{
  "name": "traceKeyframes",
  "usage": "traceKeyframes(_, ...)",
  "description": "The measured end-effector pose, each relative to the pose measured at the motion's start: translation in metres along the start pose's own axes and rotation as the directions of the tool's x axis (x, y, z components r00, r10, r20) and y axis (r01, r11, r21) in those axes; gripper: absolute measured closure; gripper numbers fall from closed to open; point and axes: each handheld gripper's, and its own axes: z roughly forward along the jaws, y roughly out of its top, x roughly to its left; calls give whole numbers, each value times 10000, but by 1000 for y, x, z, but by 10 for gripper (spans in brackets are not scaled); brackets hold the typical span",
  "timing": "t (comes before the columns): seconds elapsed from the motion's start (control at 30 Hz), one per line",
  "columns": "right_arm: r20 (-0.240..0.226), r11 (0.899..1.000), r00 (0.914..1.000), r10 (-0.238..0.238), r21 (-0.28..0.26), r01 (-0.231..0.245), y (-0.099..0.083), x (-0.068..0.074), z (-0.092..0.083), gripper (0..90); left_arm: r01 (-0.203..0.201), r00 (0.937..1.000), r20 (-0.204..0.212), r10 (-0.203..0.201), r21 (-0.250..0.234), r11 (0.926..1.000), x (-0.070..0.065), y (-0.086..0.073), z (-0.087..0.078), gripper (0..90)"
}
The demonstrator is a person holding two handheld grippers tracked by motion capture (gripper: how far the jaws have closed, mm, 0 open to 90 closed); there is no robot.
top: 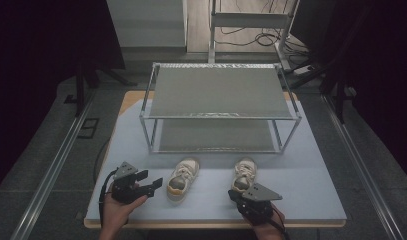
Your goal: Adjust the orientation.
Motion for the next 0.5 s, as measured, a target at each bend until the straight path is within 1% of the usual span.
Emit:
traceKeyframes(0.07, 157, 9999, 9998, 113, -11, -113, -4, -3, -7, 899, -106, 9999, 72, 106, 6, 9999, -2, 1, 0, 334)
traceKeyframes(0.1, 157, 9999, 9998, 113, -11, -113, -4, -3, -7, 899, -164, 9998, 102, 164, -19, 9999, -2, 1, 1, 334)
traceKeyframes(0.2, 393, 9994, 9987, 335, -65, -333, -11, -11, -18, 899, -180, 9998, 120, 180, -13, 9998, -2, 1, 1, 335)
traceKeyframes(0.27, 456, 9991, 9981, 420, -89, -417, -15, -15, -22, 899, -99, 9999, 90, 100, -155, 9998, -2, 1, -1, 341)
traceKeyframes(0.3, 456, 9991, 9981, 420, -89, -417, -15, -15, -22, 899, -99, 9999, 90, 100, -155, 9998, -2, 1, -1, 341)
traceKeyframes(0.33, 478, 9982, 9971, 595, -134, -589, -18, -21, -27, 899, -51, 10000, 84, 53, -261, 9996, -2, 1, -3, 340)
traceKeyframes(0.37, 478, 9982, 9971, 595, -134, -589, -18, -21, -27, 899, -51, 10000, 84, 53, -261, 9996, -2, 1, -3, 340)
traceKeyframes(0.47, 698, 9962, 9938, 860, -220, -847, -24, -33, -37, 899, 23, 10000, 15, -23, -333, 9994, -1, 1, -4, 340)
traceKeyframes(0.5, 698, 9962, 9938, 860, -220, -847, -24, -33, -37, 899, 23, 10000, 15, -23, -333, 9994, -1, 1, -4, 340)
